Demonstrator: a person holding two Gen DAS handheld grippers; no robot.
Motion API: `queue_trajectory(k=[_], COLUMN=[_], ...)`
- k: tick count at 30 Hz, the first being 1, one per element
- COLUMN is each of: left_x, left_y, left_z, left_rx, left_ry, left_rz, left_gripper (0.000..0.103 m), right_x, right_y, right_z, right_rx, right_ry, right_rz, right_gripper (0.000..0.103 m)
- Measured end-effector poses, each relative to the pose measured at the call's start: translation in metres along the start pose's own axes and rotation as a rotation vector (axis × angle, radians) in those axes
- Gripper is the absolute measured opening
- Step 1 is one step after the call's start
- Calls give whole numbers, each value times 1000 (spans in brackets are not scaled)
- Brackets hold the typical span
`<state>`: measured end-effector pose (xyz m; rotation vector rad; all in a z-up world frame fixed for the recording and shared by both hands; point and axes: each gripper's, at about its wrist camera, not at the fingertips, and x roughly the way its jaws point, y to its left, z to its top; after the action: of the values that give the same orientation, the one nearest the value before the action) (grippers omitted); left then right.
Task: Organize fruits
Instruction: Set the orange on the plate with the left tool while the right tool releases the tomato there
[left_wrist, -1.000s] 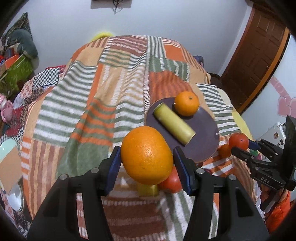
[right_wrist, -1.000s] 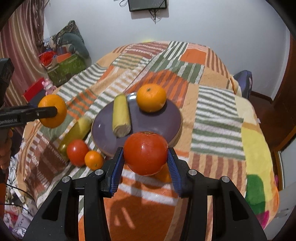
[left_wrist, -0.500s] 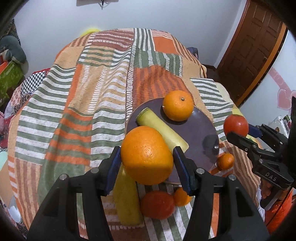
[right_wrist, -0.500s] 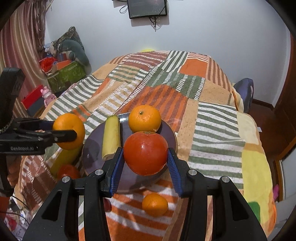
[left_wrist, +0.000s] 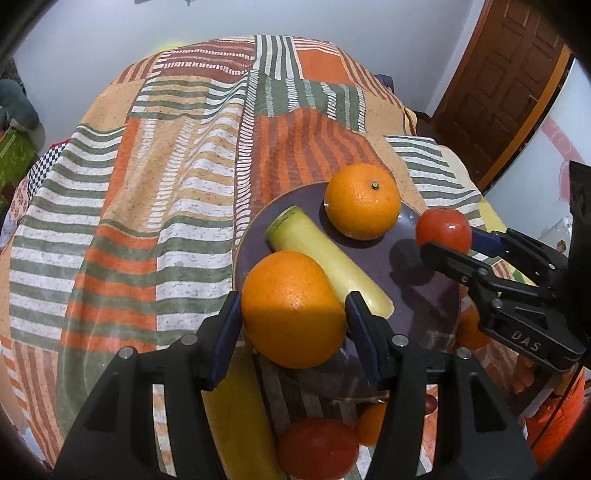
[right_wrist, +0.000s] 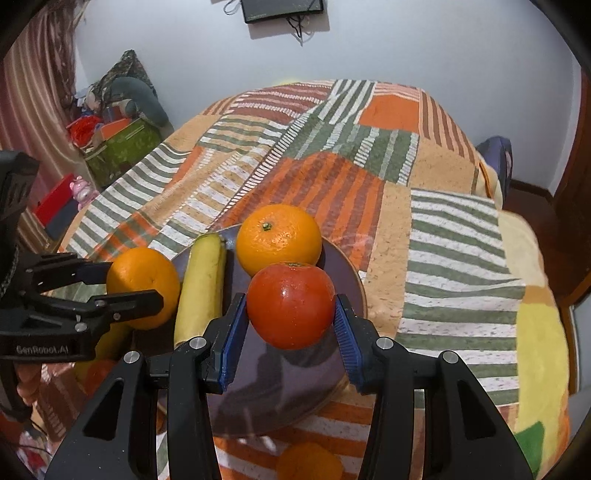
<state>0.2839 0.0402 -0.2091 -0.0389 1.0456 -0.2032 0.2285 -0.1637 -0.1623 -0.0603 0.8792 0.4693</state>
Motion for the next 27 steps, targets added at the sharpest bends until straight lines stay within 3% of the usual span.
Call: queue_trajectory(k=[17,22,27], left_x=[15,7,-9], left_y=[-1,-3,4], left_z=[5,5,4], left_rx=[7,11,-5], left_ry=[9,-12,-37], left_rz=[14,22,29], left_gripper=[57,70,70], right_x=[23,24,22], right_y=[1,1,0], right_z=[-3,-4,-4], right_rx=[-3,3,6], right_ry=[76,81,86], right_rz=[-10,-12,-18], right_gripper=[44,44,45])
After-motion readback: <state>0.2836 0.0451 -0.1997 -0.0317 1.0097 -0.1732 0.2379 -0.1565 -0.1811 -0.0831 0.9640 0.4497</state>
